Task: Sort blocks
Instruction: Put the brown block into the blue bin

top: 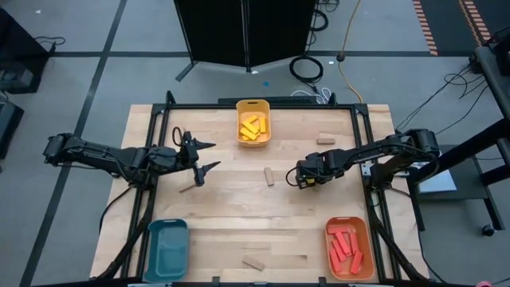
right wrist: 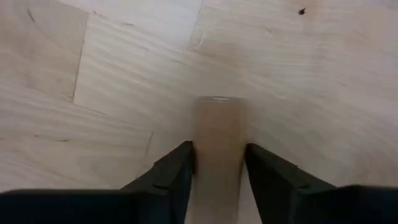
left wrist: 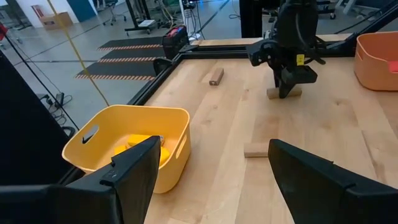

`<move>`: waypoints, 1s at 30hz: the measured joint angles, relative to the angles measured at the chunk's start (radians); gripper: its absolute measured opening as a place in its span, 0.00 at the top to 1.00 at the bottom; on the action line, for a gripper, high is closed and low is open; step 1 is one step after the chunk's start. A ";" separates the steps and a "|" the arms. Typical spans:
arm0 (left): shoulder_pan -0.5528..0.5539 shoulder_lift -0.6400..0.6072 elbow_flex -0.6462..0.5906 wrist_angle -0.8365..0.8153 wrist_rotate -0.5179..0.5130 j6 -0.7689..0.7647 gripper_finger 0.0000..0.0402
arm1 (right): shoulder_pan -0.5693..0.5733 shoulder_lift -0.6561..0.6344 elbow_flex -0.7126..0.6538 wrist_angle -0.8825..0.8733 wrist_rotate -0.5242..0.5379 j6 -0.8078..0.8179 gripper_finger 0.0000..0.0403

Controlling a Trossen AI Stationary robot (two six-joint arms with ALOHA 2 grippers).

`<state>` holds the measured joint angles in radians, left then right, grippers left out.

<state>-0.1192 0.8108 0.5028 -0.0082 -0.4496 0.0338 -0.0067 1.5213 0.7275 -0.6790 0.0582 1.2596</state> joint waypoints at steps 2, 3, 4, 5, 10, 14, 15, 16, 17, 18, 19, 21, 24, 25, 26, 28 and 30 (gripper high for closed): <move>0.000 0.000 0.000 0.000 0.000 0.000 0.27 | 0.002 0.000 -0.002 -0.002 0.000 -0.014 0.73; 0.000 0.000 0.000 0.000 0.000 0.000 0.27 | 0.002 -0.001 -0.002 -0.001 0.000 -0.016 0.77; 0.000 0.000 0.000 0.000 0.000 0.000 0.27 | 0.002 -0.001 -0.002 0.000 -0.001 -0.016 0.80; 0.000 0.000 0.000 0.000 0.000 0.000 0.27 | 0.002 -0.001 -0.002 0.000 -0.002 -0.018 0.83; 0.000 0.000 0.000 0.000 0.000 0.000 0.27 | 0.002 0.000 0.007 -0.003 -0.005 -0.049 0.88; 0.000 0.000 0.000 0.000 0.000 0.002 0.27 | 0.002 0.006 0.045 -0.011 -0.021 -0.078 0.88; 0.000 0.000 0.000 0.000 0.000 0.003 0.27 | 0.002 0.006 0.064 -0.005 -0.023 -0.087 0.88; 0.000 0.000 0.000 0.000 0.000 0.005 0.27 | 0.002 0.005 0.083 -0.002 -0.022 -0.097 0.88; 0.000 0.000 0.000 0.000 -0.001 0.006 0.27 | 0.002 0.004 0.102 -0.005 -0.022 -0.109 0.88; 0.000 -0.003 0.000 -0.001 -0.005 0.006 0.27 | 0.002 0.005 0.122 -0.013 -0.021 -0.122 0.88; 0.000 -0.006 0.000 -0.002 -0.016 0.007 0.27 | 0.002 0.005 0.144 -0.022 -0.019 -0.137 0.88; 0.000 -0.017 -0.001 0.001 -0.024 0.010 0.27 | 0.002 0.005 0.199 -0.028 -0.014 -0.166 0.88; 0.001 -0.049 -0.036 0.013 -0.046 0.034 0.27 | -0.005 0.005 0.285 -0.035 -0.005 -0.232 0.88; 0.003 -0.064 -0.056 0.029 -0.065 0.038 0.27 | -0.012 0.005 0.316 -0.035 -0.005 -0.257 0.88; 0.008 -0.083 -0.078 0.053 -0.085 0.049 0.27 | -0.022 0.005 0.352 -0.033 0.000 -0.284 0.88; 0.024 -0.128 -0.119 0.093 -0.106 0.058 0.27 | -0.047 0.004 0.422 -0.030 0.031 -0.343 0.88; 0.049 -0.173 -0.155 0.107 -0.106 0.059 0.27 | -0.081 0.004 0.488 -0.029 0.050 -0.406 0.88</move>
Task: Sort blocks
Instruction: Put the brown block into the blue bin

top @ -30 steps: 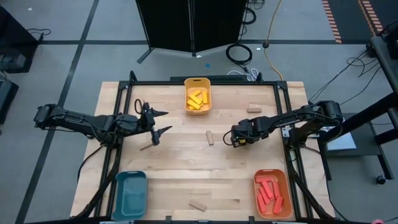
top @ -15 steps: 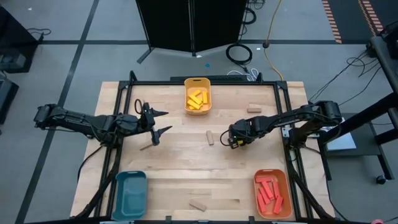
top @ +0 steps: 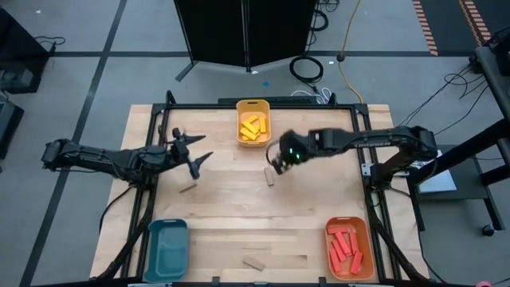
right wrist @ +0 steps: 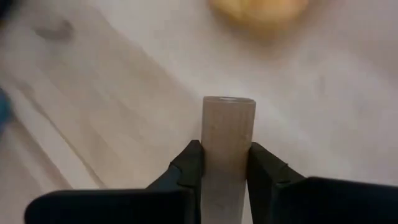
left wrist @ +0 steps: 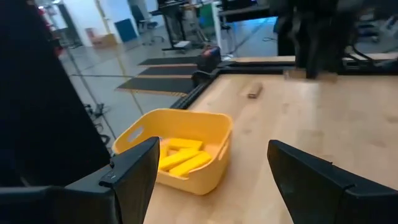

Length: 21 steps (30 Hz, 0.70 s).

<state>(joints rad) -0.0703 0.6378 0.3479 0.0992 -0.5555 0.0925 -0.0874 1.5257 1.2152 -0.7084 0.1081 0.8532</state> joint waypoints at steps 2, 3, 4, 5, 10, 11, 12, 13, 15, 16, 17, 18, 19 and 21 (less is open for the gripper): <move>0.025 -0.043 -0.022 -0.004 0.000 -0.004 0.27 | -0.040 0.006 0.065 0.014 0.020 -0.065 0.88; 0.036 -0.062 -0.029 -0.005 0.000 -0.005 0.27 | -0.062 0.008 0.093 0.021 0.026 -0.098 0.88; 0.046 -0.077 -0.037 -0.007 0.000 -0.007 0.27 | -0.086 0.013 0.114 0.036 0.027 -0.131 0.88; 0.055 -0.090 -0.044 -0.007 0.002 -0.008 0.27 | -0.110 0.022 0.134 0.059 0.025 -0.161 0.88; 0.095 -0.133 -0.079 -0.010 0.024 -0.008 0.27 | -0.209 0.096 0.232 0.105 -0.012 -0.272 0.87; 0.102 -0.137 -0.081 -0.016 0.025 -0.012 0.27 | -0.222 0.114 0.250 0.111 -0.032 -0.286 0.87; 0.107 -0.137 -0.081 -0.017 0.030 -0.025 0.27 | -0.231 0.133 0.266 0.114 -0.049 -0.298 0.87; 0.111 -0.137 -0.081 -0.016 0.034 -0.032 0.27 | -0.235 0.152 0.279 0.120 -0.072 -0.309 0.87; 0.117 -0.138 -0.081 -0.018 0.061 -0.031 0.27 | -0.228 0.193 0.303 0.144 -0.127 -0.319 0.87; 0.120 -0.138 -0.081 -0.018 0.072 -0.031 0.27 | -0.217 0.214 0.314 0.152 -0.152 -0.324 0.87; 0.124 -0.138 -0.081 -0.017 0.080 -0.030 0.27 | -0.202 0.233 0.323 0.158 -0.166 -0.330 0.87; 0.128 -0.138 -0.081 -0.016 0.084 -0.031 0.27 | -0.185 0.250 0.335 0.159 -0.169 -0.337 0.87; 0.131 -0.138 -0.081 -0.015 0.084 -0.031 0.27 | -0.168 0.267 0.346 0.159 -0.168 -0.343 0.87; 0.133 -0.138 -0.081 -0.013 0.084 -0.031 0.27 | -0.133 0.297 0.364 0.159 -0.167 -0.346 0.87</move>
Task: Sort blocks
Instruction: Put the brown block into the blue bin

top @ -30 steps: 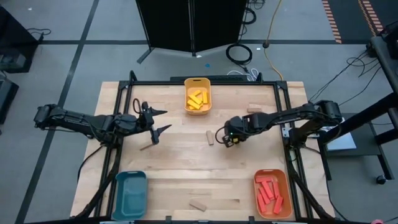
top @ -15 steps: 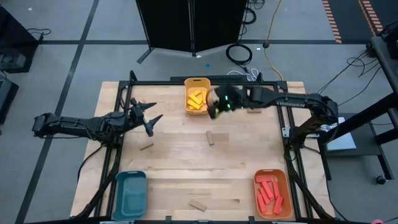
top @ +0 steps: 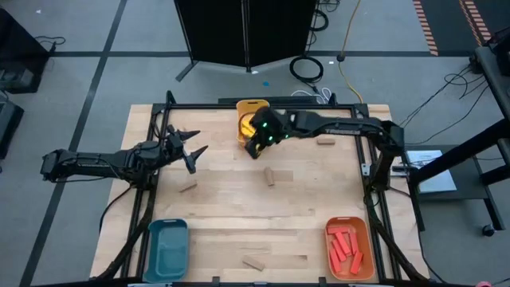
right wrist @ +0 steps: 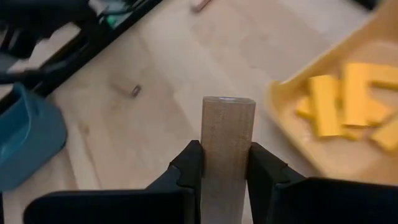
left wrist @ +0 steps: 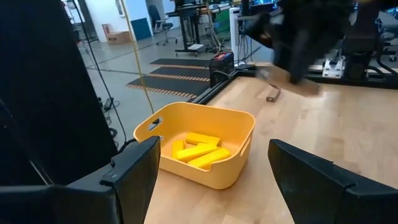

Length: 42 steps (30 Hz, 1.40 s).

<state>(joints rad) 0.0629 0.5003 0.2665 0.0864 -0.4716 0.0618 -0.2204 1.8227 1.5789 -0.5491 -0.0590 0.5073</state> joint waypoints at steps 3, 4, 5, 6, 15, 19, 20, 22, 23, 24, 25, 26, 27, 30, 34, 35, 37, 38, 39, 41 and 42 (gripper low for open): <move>0.003 0.000 0.000 0.002 0.028 -0.003 0.27 | 0.059 0.037 0.014 0.038 0.005 -0.013 0.87; 0.003 0.000 0.000 0.002 0.051 -0.007 0.27 | 0.079 0.046 0.015 0.065 0.007 -0.017 0.87; 0.003 0.000 0.000 0.003 0.083 -0.024 0.27 | 0.100 0.053 0.015 0.091 0.007 -0.025 0.87; 0.003 0.000 0.000 0.004 0.118 -0.039 0.27 | 0.121 0.060 0.015 0.114 0.006 -0.036 0.87; -0.013 0.009 0.001 0.030 0.477 -0.314 0.27 | 0.269 0.083 0.015 0.338 0.063 -0.206 0.87; -0.065 0.016 0.001 0.129 0.524 -0.319 0.27 | 0.310 0.085 0.015 0.427 0.111 -0.225 0.87; -0.080 0.020 0.001 0.157 0.524 -0.318 0.27 | 0.317 0.085 0.015 0.437 0.141 -0.230 0.87; -0.108 0.034 0.001 0.204 0.524 -0.310 0.27 | 0.328 0.086 0.015 0.460 0.179 -0.250 0.87; -0.121 0.044 0.001 0.230 0.525 -0.301 0.27 | 0.332 0.087 0.015 0.476 0.189 -0.262 0.87; -0.135 0.055 0.001 0.253 0.529 -0.288 0.27 | 0.336 0.087 0.015 0.492 0.192 -0.271 0.87; -0.148 0.067 0.001 0.274 0.537 -0.279 0.27 | 0.339 0.087 0.015 0.507 0.191 -0.280 0.87; -0.159 0.079 0.001 0.293 0.549 -0.264 0.27 | 0.341 0.087 0.015 0.523 0.192 -0.285 0.87; -0.170 0.091 0.001 0.309 0.553 -0.254 0.27 | 0.342 0.087 0.015 0.536 0.191 -0.290 0.87; -0.191 0.125 0.001 0.341 0.544 -0.238 0.27 | 0.342 0.087 0.015 0.557 0.189 -0.296 0.87; -0.196 0.174 0.001 0.409 0.528 -0.228 0.27 | 0.339 0.087 0.015 0.572 0.191 -0.309 0.87; -0.196 0.185 0.001 0.428 0.527 -0.220 0.27 | 0.339 0.087 0.015 0.572 0.191 -0.310 0.87; -0.196 0.208 0.001 0.465 0.527 -0.208 0.27 | 0.340 0.087 0.015 0.570 0.190 -0.310 0.87; -0.196 0.219 0.001 0.484 0.527 -0.204 0.27 | 0.340 0.087 0.015 0.570 0.190 -0.311 0.87; -0.196 0.227 0.001 0.499 0.527 -0.201 0.27 | 0.340 0.087 0.015 0.570 0.190 -0.311 0.87; -0.196 0.242 0.001 0.527 0.526 -0.188 0.27 | 0.341 0.087 0.015 0.569 0.190 -0.314 0.87; -0.196 0.248 0.001 0.536 0.526 -0.186 0.27 | 0.342 0.087 0.015 0.569 0.191 -0.314 0.87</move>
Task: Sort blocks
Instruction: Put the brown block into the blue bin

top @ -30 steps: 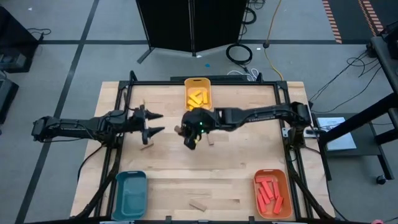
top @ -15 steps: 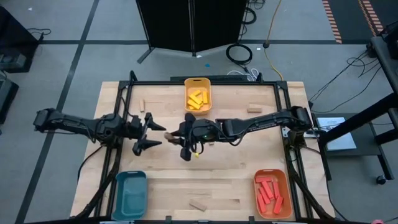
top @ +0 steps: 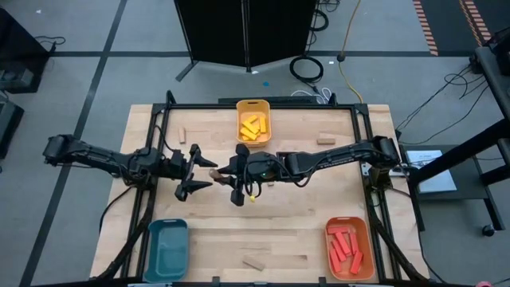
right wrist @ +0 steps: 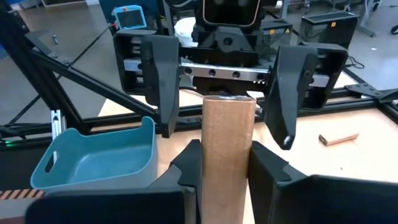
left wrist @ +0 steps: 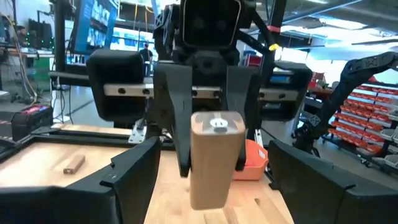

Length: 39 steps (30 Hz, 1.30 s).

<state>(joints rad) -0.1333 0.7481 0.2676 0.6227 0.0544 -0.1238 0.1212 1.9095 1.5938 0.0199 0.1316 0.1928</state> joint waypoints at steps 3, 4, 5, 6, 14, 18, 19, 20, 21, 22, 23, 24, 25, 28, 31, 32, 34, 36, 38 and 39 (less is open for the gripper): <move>0.000 0.011 0.000 0.001 0.000 0.000 0.27 | 0.001 0.000 -0.001 -0.007 0.026 0.001 0.87; 0.000 0.013 0.000 0.001 0.000 0.000 0.27 | 0.001 0.000 -0.001 -0.012 0.043 0.001 0.87; 0.000 0.014 0.000 0.001 -0.001 0.000 0.27 | 0.001 0.000 -0.001 -0.018 0.055 0.001 0.87; 0.000 0.016 0.000 0.003 -0.003 0.000 0.27 | 0.001 0.000 -0.002 -0.019 0.056 0.001 0.87; 0.000 0.018 0.000 0.043 -0.014 0.005 0.27 | 0.001 0.000 -0.002 -0.023 0.058 0.005 0.87; 0.000 0.018 0.000 0.050 -0.018 0.010 0.27 | 0.000 -0.001 -0.002 -0.024 0.060 0.014 0.87; 0.000 0.018 0.000 0.049 -0.019 0.010 0.27 | 0.000 -0.001 -0.002 -0.025 0.060 0.013 0.87; 0.000 0.018 0.000 0.048 -0.019 0.010 0.27 | 0.000 -0.001 -0.002 -0.025 0.060 0.013 0.87; 0.000 0.018 0.000 0.047 -0.022 0.010 0.27 | 0.000 -0.001 -0.002 -0.024 0.060 0.013 0.87; 0.000 0.019 0.000 0.045 -0.028 0.010 0.27 | 0.000 -0.001 -0.002 -0.024 0.060 0.013 0.87; 0.000 0.020 0.000 0.044 -0.031 0.010 0.27 | -0.002 -0.001 -0.002 -0.024 0.060 0.013 0.87; 0.000 0.021 0.000 0.044 -0.034 0.010 0.27 | -0.002 -0.001 -0.002 -0.024 0.060 0.013 0.87; 0.000 0.024 0.000 0.046 -0.037 0.012 0.27 | -0.002 -0.001 -0.002 -0.024 0.060 0.014 0.87; 0.000 0.036 0.000 0.049 -0.053 0.026 0.27 | -0.002 -0.001 -0.002 -0.024 0.060 0.014 0.87; 0.000 0.049 0.000 0.050 -0.074 0.027 0.27 | -0.004 -0.001 -0.002 -0.024 0.060 0.014 0.87; 0.000 0.051 0.000 0.050 -0.075 0.028 0.27 | -0.004 -0.001 -0.002 -0.024 0.060 0.015 0.87; 0.000 0.051 0.000 0.051 -0.075 0.028 0.27 | -0.007 -0.001 -0.002 -0.024 0.059 0.016 0.87; 0.000 0.051 0.000 0.052 -0.075 0.028 0.28 | -0.010 -0.001 -0.002 -0.024 0.060 0.021 0.87; 0.000 0.051 0.000 0.053 -0.075 0.028 0.32 | -0.012 -0.001 -0.002 -0.024 0.059 0.022 0.87; 0.000 0.051 0.000 0.053 -0.074 0.030 0.34 | -0.014 -0.001 -0.002 -0.024 0.059 0.022 0.87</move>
<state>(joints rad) -0.1333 0.7990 0.2680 0.6762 -0.0201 -0.0941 0.1076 1.9083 1.5913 -0.0045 0.1909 0.2150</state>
